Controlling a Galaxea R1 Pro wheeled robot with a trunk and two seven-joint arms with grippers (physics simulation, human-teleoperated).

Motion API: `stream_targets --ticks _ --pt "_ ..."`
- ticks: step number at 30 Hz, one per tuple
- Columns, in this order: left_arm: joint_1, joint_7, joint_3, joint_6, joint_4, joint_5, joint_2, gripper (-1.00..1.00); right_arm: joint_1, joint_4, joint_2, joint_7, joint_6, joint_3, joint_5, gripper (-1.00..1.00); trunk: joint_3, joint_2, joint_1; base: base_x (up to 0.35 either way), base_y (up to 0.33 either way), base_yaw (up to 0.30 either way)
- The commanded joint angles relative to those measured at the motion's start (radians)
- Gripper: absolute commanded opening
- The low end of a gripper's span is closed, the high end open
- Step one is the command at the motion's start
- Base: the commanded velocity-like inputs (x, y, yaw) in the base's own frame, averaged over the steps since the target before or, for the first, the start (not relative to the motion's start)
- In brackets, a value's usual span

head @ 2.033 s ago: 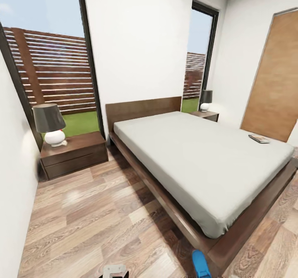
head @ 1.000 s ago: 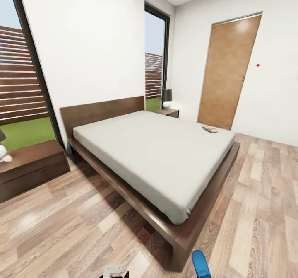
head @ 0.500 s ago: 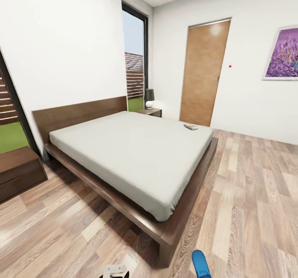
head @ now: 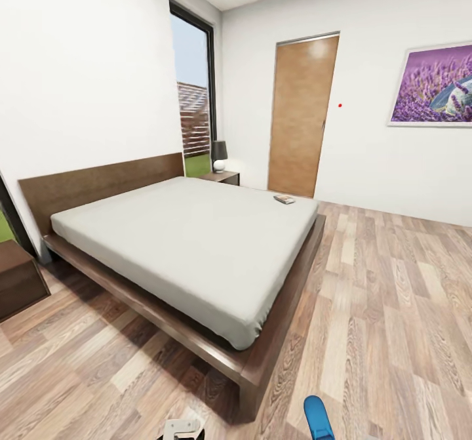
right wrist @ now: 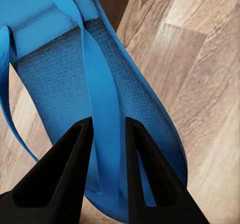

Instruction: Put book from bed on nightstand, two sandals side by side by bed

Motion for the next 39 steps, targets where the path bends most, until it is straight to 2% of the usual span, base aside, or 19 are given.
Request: stream_targets --ticks 1,22,39 --pt "-0.001 -0.002 -0.004 -0.004 0.001 0.011 0.000 1.00 -0.001 0.003 0.000 0.008 0.000 0.008 -0.012 -1.00 -0.001 0.000 0.000 0.018 0.000 -0.007" --pt "-0.001 -0.002 -0.004 -0.003 0.001 0.011 0.000 1.00 -0.001 0.003 0.000 0.008 0.000 0.008 -0.012 -1.00 -0.001 0.000 0.000 0.040 0.000 -0.008" --pt "-0.001 -0.002 -0.004 -0.003 0.001 0.011 0.000 1.00 -0.001 0.003 0.000 0.008 0.000 0.008 -0.012 -1.00 -0.001 0.000 0.000 0.000 0.000 -0.272"
